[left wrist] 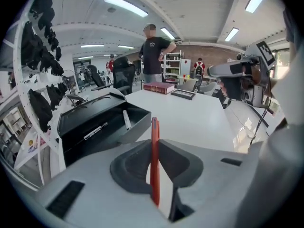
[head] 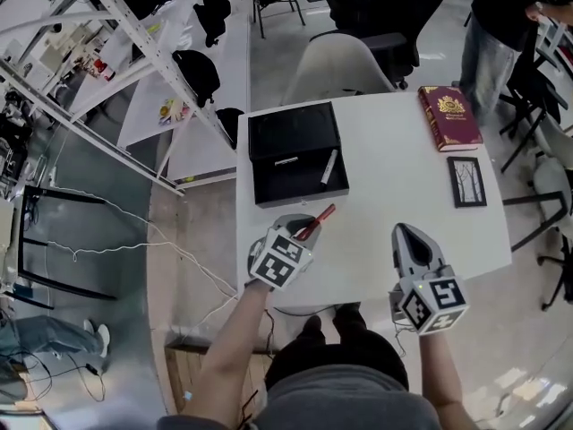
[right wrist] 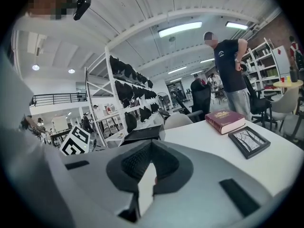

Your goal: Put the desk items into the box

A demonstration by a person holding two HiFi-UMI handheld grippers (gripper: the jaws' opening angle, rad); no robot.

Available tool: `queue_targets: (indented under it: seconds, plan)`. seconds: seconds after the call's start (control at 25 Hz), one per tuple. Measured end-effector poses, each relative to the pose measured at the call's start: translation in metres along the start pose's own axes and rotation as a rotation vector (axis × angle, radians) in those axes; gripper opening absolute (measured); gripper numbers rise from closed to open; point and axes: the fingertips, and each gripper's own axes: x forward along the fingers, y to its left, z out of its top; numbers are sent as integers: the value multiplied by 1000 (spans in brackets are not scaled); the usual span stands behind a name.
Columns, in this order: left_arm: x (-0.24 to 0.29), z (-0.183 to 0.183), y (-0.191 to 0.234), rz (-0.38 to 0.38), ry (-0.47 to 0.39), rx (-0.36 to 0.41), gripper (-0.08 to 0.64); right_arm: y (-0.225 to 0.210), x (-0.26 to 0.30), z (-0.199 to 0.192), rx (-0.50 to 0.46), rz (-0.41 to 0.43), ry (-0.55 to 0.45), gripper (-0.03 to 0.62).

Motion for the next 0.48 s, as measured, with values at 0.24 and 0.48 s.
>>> queue_targets:
  seconds: [0.24,0.48]
  plan:
    - [-20,27,19,75,-46,1,51,3,7,10,-5,52,-9,3]
    - [-32,46,37,146,-76,-2,51,4,15,21,-15,104,-27,4]
